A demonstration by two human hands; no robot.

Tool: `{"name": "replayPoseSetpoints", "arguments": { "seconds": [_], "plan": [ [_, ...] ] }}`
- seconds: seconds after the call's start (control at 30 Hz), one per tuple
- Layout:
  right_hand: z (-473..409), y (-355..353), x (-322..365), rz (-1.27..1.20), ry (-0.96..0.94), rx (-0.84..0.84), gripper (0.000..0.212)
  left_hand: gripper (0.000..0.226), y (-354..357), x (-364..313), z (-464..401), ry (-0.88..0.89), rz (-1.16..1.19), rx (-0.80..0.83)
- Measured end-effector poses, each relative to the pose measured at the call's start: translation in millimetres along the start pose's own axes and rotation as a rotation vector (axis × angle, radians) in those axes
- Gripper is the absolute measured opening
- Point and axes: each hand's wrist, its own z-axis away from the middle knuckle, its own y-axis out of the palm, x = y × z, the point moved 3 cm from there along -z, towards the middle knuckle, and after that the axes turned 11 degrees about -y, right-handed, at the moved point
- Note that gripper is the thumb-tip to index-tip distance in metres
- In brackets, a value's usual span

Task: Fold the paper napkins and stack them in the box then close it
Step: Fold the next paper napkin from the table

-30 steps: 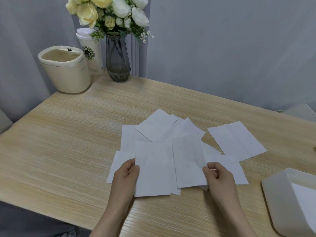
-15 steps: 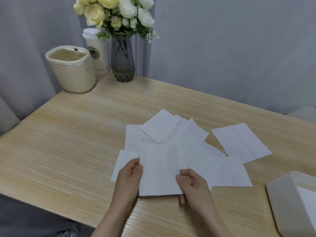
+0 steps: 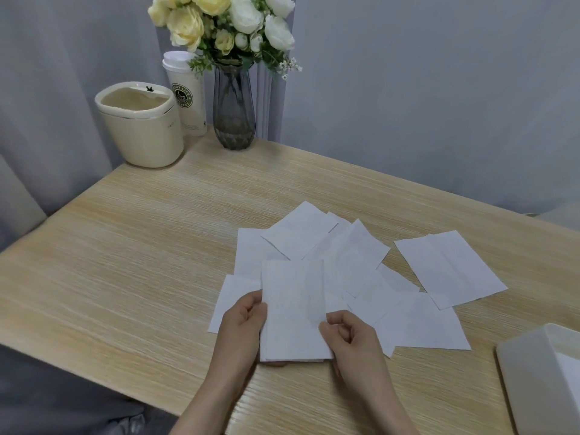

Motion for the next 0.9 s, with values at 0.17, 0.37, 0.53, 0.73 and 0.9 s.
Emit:
{"name": "replayPoseSetpoints", "arguments": {
  "seconds": [0.17, 0.37, 0.53, 0.73, 0.9],
  "plan": [
    [-1.2, 3.6, -1.1, -0.002, 0.002, 0.013, 0.013, 0.028, 0.2, -1.6, 2.0, -0.046, 0.094, -0.011],
    [-1.7, 5.3, 2.7, -0.013, -0.008, 0.011, 0.012, 0.029, 1.3, -2.9, 3.5, -0.064, 0.102, -0.004],
    [-1.2, 6.9, 6.1, -0.004, -0.011, 0.02, 0.013, 0.029, 0.5, -2.4, 2.9, -0.057, 0.086, -0.014],
    [1.0, 6.6, 7.5, 0.02, 0.015, 0.03, 0.011, 0.03, 1.1, 0.9, -0.5, 0.005, 0.01, -0.016],
    [5.1, 0.6, 10.0, 0.048, 0.023, -0.055, 0.008, 0.029, -1.1, 4.5, -2.0, 0.026, 0.079, -0.007]
  ]
}}
